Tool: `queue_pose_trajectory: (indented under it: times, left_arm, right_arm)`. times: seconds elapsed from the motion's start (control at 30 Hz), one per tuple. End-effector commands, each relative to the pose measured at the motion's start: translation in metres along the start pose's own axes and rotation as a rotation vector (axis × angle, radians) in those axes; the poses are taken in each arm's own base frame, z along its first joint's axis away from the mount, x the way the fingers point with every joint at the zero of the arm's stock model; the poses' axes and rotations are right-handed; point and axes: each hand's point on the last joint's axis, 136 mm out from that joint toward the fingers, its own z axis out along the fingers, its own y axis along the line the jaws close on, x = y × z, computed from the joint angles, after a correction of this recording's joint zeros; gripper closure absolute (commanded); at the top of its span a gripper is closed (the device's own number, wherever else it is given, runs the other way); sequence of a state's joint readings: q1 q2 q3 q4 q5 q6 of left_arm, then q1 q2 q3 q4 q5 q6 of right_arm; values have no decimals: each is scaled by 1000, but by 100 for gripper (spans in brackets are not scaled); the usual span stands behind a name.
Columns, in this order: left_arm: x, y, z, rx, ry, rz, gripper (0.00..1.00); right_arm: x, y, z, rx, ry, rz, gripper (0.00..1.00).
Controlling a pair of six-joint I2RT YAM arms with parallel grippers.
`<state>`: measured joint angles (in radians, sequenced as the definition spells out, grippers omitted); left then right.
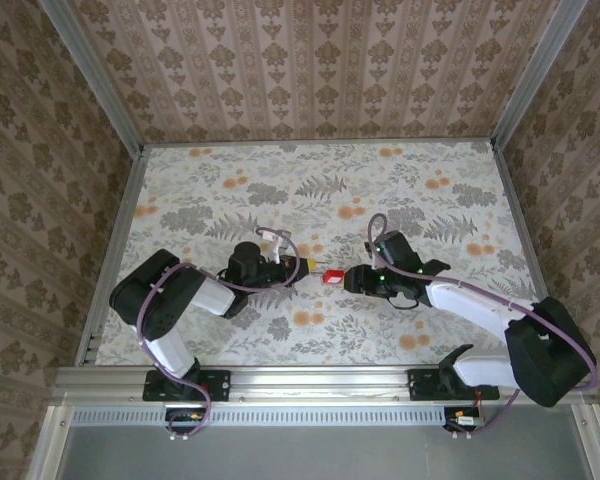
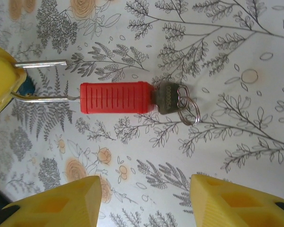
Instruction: Unlock with the key
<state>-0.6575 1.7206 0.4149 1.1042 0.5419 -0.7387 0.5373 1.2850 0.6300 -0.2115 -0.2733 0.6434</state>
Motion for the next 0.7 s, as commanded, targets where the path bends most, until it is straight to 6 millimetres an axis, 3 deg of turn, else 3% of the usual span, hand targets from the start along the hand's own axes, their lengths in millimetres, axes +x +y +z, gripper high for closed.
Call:
queue_pose_trajectory:
  times: [0.0,0.2,0.5,0.67]
  left_arm:
    - [-5,-1,-3,38,-32,-11,100]
    - [-7,4,-6,31,-40,-15,100]
    - [-1,12,-5,31,-34,-25,100]
    - [-4,13,-6,35,-40,-5,100]
  right_arm:
    - [-8,-3,4,71,-2,-75,46]
    - [-11,-1,20,141,36,-139,43]
    - [-37,7,19,223,-11,-206,40]
    - [-29,8,25,230,30,-244,39]
